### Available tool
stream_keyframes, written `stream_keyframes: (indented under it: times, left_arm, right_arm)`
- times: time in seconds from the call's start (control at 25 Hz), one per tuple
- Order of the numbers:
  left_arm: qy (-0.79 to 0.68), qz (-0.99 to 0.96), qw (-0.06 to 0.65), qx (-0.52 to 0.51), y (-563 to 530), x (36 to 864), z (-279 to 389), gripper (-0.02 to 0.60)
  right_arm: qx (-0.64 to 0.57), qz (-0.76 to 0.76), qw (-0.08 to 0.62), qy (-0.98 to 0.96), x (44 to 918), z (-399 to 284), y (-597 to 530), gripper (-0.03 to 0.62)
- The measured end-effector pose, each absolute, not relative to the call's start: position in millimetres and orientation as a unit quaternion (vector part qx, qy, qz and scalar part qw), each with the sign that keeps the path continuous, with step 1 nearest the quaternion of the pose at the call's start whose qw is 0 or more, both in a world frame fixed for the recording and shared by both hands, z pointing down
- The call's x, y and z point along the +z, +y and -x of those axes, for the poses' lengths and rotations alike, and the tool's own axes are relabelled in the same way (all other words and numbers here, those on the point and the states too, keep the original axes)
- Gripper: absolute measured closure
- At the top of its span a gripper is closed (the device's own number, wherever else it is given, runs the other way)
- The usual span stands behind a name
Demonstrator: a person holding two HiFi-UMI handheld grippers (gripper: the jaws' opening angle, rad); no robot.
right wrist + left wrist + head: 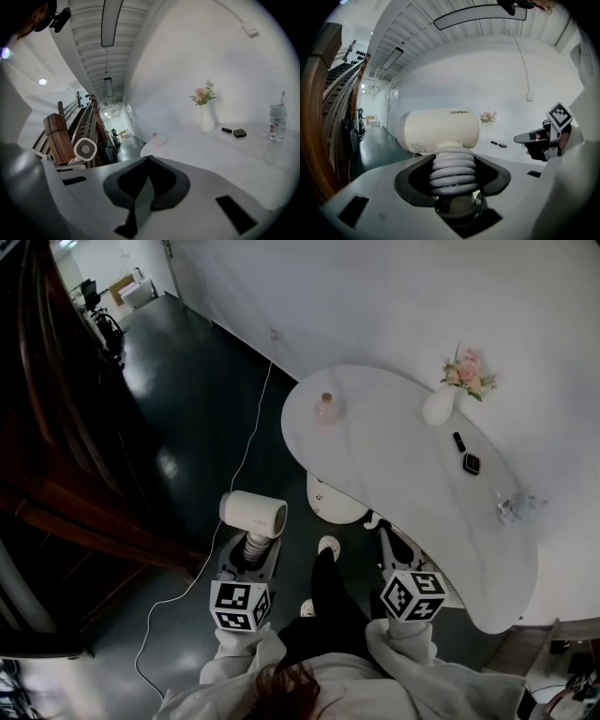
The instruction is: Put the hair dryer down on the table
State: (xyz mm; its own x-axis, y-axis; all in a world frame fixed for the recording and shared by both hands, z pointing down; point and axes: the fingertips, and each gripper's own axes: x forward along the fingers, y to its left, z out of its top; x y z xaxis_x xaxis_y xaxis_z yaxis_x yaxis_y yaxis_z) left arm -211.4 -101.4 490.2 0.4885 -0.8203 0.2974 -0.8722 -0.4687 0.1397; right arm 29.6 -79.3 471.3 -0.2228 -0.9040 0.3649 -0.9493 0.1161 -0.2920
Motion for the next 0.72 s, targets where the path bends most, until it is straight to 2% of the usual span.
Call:
stream_keyframes:
  times: [0.72]
  left_arm:
    - [-0.447,-0.878,0.134,0.102,-278,472,127,0.354]
  right_arm:
    - [0.255,-0.636,0.023,-0.728,471,-88,-247,0.545]
